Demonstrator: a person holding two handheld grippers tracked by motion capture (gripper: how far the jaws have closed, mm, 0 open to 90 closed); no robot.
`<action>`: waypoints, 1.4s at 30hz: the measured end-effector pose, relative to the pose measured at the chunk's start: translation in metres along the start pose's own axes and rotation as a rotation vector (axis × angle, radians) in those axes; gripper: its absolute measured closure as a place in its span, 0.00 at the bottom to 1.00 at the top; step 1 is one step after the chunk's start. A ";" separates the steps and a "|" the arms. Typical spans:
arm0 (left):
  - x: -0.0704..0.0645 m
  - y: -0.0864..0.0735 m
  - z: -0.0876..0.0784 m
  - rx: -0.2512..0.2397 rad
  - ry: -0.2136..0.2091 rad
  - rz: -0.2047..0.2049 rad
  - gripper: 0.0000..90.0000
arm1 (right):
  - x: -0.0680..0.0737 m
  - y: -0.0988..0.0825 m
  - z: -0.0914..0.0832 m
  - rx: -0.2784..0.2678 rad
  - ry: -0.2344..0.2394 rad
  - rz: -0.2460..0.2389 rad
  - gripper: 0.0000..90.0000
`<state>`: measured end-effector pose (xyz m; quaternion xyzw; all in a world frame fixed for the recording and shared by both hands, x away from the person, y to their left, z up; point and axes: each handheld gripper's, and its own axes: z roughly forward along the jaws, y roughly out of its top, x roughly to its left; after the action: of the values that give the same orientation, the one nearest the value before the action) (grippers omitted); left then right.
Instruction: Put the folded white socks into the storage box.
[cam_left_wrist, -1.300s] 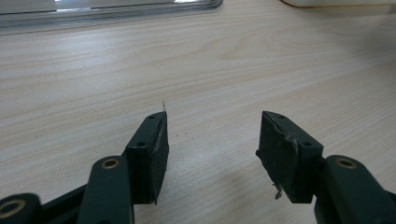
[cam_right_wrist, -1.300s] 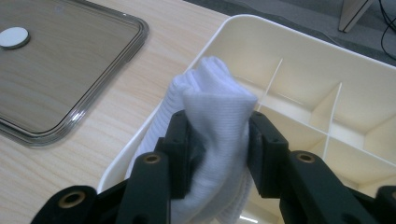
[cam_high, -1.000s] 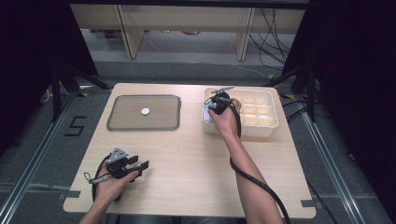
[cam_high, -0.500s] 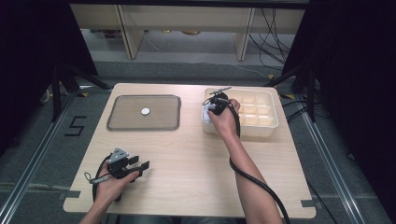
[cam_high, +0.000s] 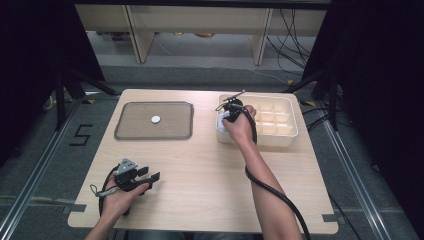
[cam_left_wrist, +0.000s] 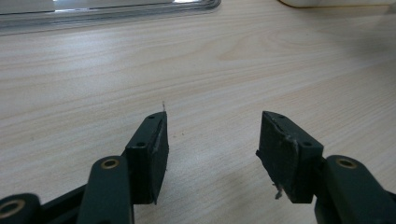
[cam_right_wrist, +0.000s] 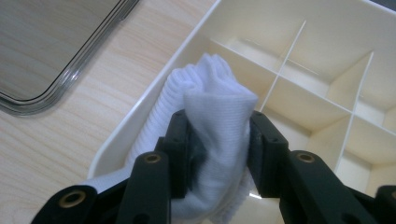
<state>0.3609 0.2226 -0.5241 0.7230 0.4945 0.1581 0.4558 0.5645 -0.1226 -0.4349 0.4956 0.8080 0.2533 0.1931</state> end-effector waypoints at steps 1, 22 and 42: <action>0.000 0.000 0.000 -0.001 0.000 0.000 0.47 | -0.001 0.001 0.000 0.003 0.004 -0.015 0.72; -0.001 0.000 0.000 0.000 0.000 0.000 0.47 | 0.001 0.008 0.006 0.081 0.002 0.042 0.73; 0.001 0.002 -0.002 -0.011 -0.005 -0.003 0.47 | -0.006 0.008 0.004 0.086 0.023 0.092 0.64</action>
<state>0.3612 0.2240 -0.5213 0.7201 0.4935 0.1581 0.4614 0.5750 -0.1237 -0.4332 0.5369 0.7968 0.2329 0.1504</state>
